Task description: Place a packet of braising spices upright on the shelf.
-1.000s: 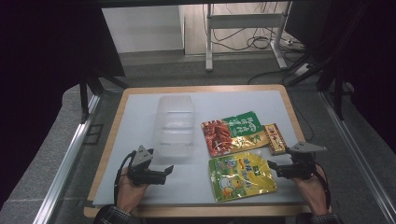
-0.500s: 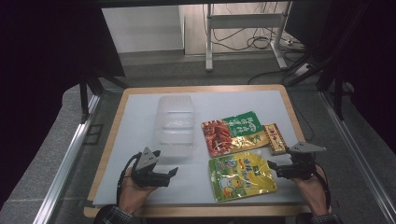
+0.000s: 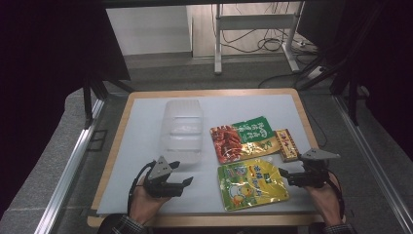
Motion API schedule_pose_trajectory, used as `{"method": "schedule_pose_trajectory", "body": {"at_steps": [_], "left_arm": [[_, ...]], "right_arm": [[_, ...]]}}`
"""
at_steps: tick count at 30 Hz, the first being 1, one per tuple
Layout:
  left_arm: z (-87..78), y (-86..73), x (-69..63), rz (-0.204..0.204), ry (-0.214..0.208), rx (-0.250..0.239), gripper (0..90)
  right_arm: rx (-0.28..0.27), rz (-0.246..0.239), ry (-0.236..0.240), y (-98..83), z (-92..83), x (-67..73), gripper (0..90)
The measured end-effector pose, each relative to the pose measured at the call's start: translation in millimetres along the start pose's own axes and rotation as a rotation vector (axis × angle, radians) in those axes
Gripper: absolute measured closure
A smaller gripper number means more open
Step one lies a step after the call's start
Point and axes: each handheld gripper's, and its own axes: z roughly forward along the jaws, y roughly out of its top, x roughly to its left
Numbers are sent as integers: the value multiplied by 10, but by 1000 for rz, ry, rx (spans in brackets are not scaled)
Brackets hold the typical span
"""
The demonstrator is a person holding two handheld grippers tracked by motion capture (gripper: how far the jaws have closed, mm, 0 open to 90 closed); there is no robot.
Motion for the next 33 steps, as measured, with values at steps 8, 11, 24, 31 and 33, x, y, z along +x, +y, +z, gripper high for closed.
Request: {"method": "schedule_pose_trajectory", "body": {"at_steps": [8,11,24,31,33], "left_arm": [[80,44,-74,6,-42,10,365],[115,64,-106,9,-57,14,402],[315,151,-234,51,-120,11,539],[447,205,-306,80,-159,4,659],[476,214,-317,81,-175,0,709]], "right_arm": [[1,-1,3,-1,2,1,60],[-1,-1,5,0,1,4,60],[1,-4,1,2,1,9,60],[3,-6,-1,2,6,13,59],[4,-7,0,1,6,14,60]]}}
